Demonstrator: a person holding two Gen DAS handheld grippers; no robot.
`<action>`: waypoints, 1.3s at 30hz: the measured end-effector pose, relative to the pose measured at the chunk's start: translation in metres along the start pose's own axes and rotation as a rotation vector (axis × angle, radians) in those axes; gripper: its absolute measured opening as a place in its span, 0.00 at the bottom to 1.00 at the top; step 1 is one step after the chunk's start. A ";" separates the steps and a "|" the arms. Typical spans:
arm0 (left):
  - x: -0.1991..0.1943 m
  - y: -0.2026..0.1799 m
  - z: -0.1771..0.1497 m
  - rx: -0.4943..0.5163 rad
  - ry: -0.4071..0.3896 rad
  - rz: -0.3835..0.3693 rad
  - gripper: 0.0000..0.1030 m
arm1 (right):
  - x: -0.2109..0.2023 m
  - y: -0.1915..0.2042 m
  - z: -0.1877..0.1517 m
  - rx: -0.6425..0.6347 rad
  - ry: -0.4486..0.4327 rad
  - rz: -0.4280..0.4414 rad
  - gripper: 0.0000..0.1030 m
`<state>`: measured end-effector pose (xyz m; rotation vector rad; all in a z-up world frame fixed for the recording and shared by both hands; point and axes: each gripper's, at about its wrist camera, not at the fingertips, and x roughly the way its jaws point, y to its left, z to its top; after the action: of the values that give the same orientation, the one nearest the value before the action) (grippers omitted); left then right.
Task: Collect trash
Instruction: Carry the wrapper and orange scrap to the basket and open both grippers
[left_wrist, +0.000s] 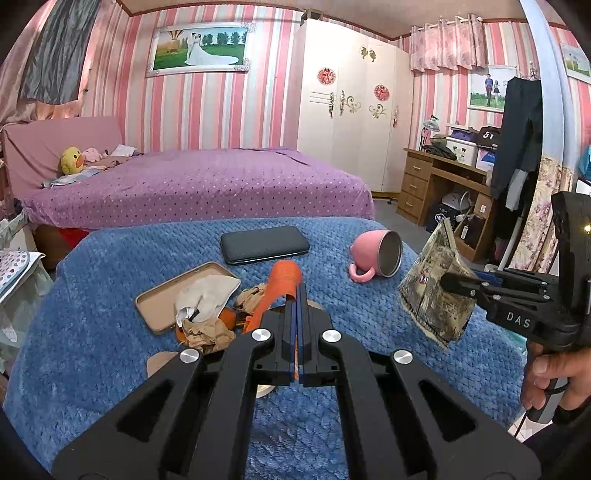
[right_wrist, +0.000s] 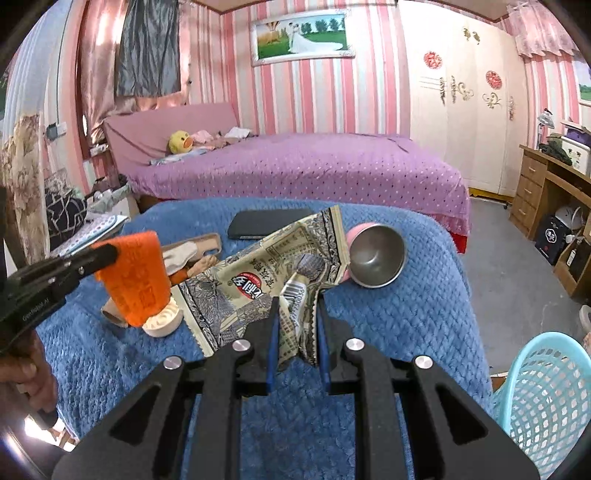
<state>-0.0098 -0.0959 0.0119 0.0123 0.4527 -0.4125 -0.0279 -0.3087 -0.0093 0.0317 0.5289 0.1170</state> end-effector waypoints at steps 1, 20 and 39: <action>0.000 0.000 0.000 0.000 -0.002 -0.003 0.00 | -0.001 -0.002 0.001 0.002 -0.003 -0.007 0.17; 0.006 -0.054 0.011 0.034 -0.052 -0.076 0.00 | -0.032 -0.057 -0.002 0.077 -0.051 -0.070 0.17; 0.029 -0.188 0.024 0.173 -0.049 -0.266 0.00 | -0.084 -0.172 -0.032 0.244 -0.086 -0.222 0.18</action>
<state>-0.0485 -0.2818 0.0360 0.1107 0.3699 -0.7111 -0.0982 -0.4897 -0.0050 0.2147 0.4553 -0.1658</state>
